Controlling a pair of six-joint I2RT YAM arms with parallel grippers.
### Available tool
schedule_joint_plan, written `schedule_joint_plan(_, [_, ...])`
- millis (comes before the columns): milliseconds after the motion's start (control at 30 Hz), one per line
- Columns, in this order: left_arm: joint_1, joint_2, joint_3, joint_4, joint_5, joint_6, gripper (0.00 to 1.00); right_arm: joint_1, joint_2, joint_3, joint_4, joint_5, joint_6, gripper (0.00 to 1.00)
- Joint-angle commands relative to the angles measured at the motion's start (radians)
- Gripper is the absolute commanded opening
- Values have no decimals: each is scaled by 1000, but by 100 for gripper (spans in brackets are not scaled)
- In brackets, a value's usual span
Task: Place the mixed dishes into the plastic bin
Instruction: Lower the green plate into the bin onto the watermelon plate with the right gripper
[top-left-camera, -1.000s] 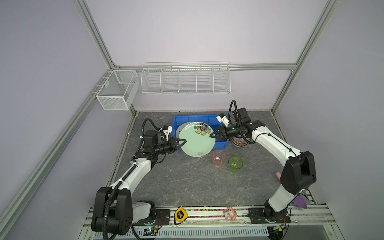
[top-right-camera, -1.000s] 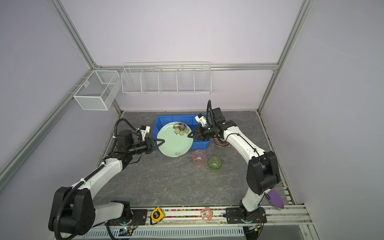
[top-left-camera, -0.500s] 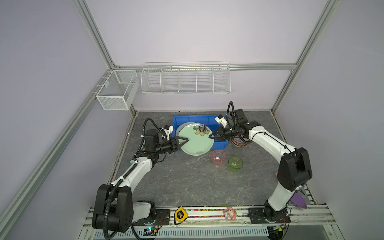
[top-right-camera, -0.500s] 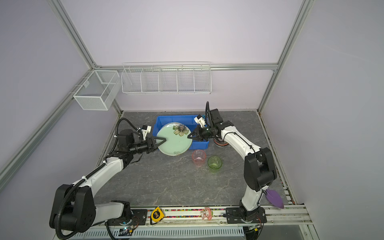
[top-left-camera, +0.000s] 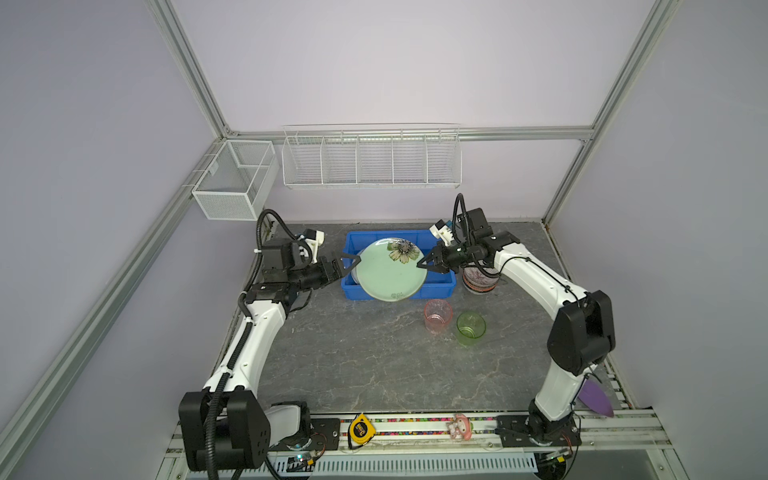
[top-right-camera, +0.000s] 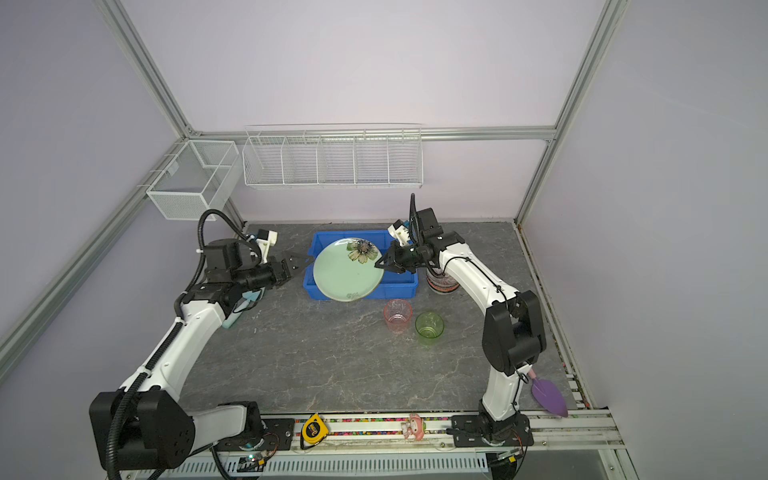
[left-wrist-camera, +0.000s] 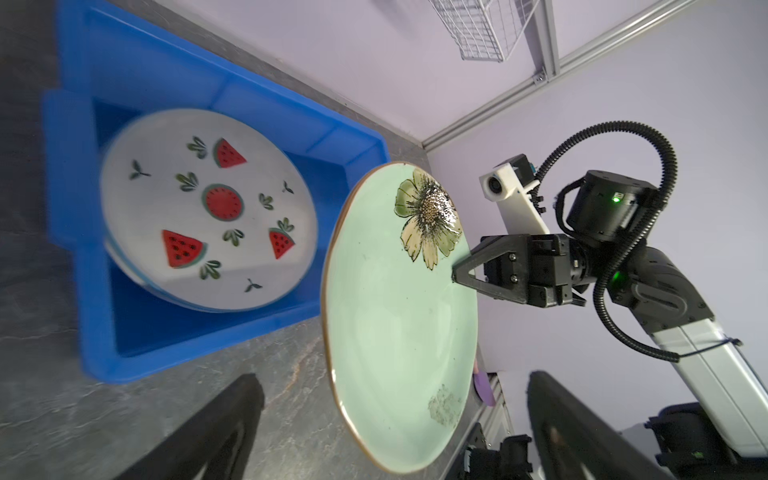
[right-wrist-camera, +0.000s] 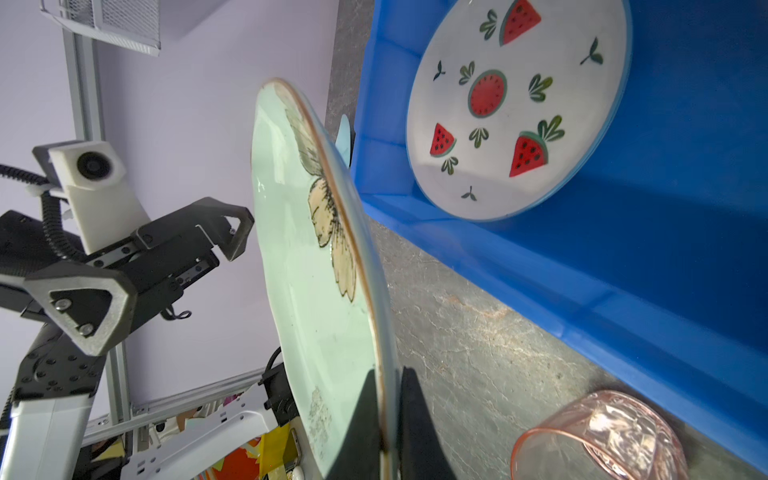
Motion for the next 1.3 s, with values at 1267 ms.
schedule_joint_plan(1267, [29, 64, 3, 47, -282, 104, 100, 48, 583, 555, 41, 137, 139, 11])
